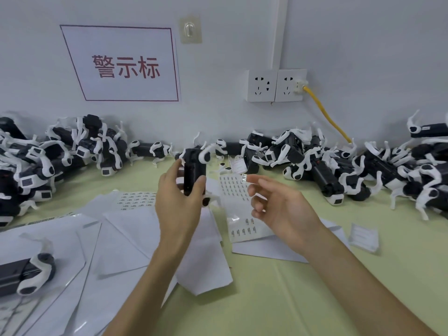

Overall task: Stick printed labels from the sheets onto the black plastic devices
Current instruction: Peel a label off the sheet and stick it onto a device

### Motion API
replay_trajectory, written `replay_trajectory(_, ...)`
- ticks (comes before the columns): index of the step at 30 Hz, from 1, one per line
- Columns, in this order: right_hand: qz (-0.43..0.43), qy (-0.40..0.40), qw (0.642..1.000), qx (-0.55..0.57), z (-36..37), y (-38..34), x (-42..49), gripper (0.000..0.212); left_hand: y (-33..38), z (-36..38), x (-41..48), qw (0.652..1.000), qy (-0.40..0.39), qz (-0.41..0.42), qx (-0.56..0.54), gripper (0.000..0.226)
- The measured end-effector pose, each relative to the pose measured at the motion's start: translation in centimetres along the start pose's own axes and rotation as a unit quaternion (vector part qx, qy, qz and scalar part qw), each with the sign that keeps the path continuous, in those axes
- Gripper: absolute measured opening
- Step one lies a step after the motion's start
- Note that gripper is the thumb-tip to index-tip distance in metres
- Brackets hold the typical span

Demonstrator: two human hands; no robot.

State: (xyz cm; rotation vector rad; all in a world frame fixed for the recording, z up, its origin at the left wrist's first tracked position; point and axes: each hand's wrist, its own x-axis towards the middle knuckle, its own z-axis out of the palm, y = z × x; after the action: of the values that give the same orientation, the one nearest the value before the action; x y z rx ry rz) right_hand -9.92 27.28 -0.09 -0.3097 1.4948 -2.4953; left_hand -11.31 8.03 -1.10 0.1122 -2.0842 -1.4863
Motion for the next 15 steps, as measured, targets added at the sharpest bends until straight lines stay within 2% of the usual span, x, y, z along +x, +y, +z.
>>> replay_trajectory(2,0.008,0.008,0.999,0.032,0.1,-0.1,0.0,0.022,0.5,0.2,0.1,0.989,-0.032,-0.066,-0.128,0.042)
replay_trajectory(4,-0.013,0.029,0.999,0.017,0.1,-0.2,0.0,0.019,0.9,0.3,-0.2,0.966,-0.081,-0.118,-0.215,0.032)
replay_trajectory(7,-0.1,0.111,0.98,-0.132,0.2,-0.5,-0.1,0.011,1.3,1.0,-1.1,0.926,-0.148,-0.164,-0.307,0.036)
replay_trajectory(9,-0.149,0.137,0.963,-0.177,0.1,-0.6,-0.1,0.009,1.6,1.5,-1.8,0.909,-0.18,-0.173,-0.333,0.042)
replay_trajectory(11,-0.178,0.13,0.961,-0.168,0.1,-0.7,-0.1,0.009,1.7,2.0,-2.5,0.907,-0.203,-0.169,-0.326,0.047)
replay_trajectory(15,-0.16,0.136,0.962,-0.174,0.1,-0.9,-0.3,0.022,1.3,2.6,-3.4,0.922,-0.214,-0.151,-0.284,0.037)
